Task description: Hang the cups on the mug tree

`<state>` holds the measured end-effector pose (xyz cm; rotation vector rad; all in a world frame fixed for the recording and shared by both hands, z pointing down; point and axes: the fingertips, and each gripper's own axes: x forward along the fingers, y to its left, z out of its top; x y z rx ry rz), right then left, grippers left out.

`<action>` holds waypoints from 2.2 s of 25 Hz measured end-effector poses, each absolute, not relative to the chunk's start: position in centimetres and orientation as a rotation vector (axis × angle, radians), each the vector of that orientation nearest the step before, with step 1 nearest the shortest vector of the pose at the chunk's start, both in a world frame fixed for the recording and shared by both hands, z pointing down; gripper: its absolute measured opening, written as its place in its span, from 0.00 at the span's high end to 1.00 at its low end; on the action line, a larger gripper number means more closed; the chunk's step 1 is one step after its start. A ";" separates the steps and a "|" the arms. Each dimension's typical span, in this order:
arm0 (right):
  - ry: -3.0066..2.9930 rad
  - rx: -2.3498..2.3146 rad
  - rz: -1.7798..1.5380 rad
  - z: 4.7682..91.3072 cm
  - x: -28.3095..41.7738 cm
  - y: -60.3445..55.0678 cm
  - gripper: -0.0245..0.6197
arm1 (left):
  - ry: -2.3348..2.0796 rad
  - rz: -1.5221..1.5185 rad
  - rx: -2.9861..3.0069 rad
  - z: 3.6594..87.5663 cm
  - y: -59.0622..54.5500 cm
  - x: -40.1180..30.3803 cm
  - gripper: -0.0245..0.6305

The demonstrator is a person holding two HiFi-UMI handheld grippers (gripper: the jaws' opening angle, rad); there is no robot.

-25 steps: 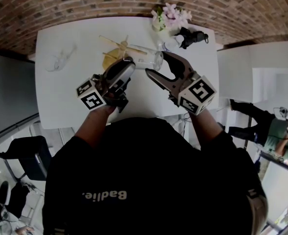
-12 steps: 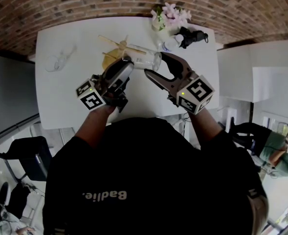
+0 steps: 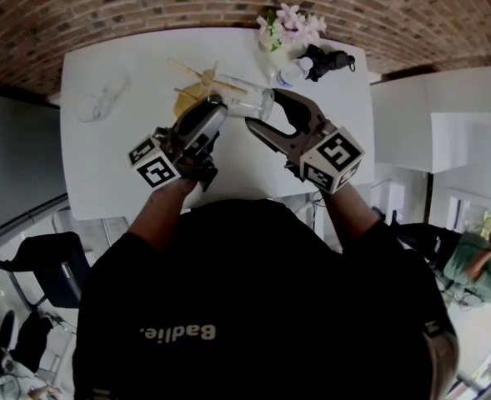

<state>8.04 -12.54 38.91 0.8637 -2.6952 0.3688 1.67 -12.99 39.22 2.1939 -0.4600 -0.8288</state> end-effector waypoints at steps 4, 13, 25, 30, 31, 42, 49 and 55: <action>-2.699 0.872 0.369 38.8 8.0 -12.5 0.49 | -0.481 -0.811 2.201 39.2 -13.0 1.7 0.78; -2.717 0.878 0.366 38.9 7.9 -12.4 0.49 | -0.540 -0.794 2.229 38.9 -12.7 1.5 0.75; -2.710 0.879 0.323 39.0 7.6 -12.2 0.49 | -0.631 -0.781 2.254 38.6 -12.8 0.5 0.77; -2.712 0.886 0.314 38.9 7.4 -12.1 0.49 | -0.654 -0.772 2.255 38.6 -12.8 0.3 0.78; -2.713 0.888 0.317 38.9 7.4 -12.1 0.49 | -0.660 -0.770 2.257 38.6 -12.7 0.3 0.78; -2.706 0.899 0.314 39.0 7.5 -12.1 0.49 | -0.753 -0.777 2.247 39.0 -12.4 -1.0 0.75; -2.704 0.907 0.306 39.0 7.5 -12.1 0.49 | -0.761 -0.756 2.251 38.9 -12.4 -0.9 0.75; -2.706 0.916 0.308 39.0 7.5 -12.1 0.49 | -0.775 -0.734 2.248 39.4 -12.3 -1.0 0.75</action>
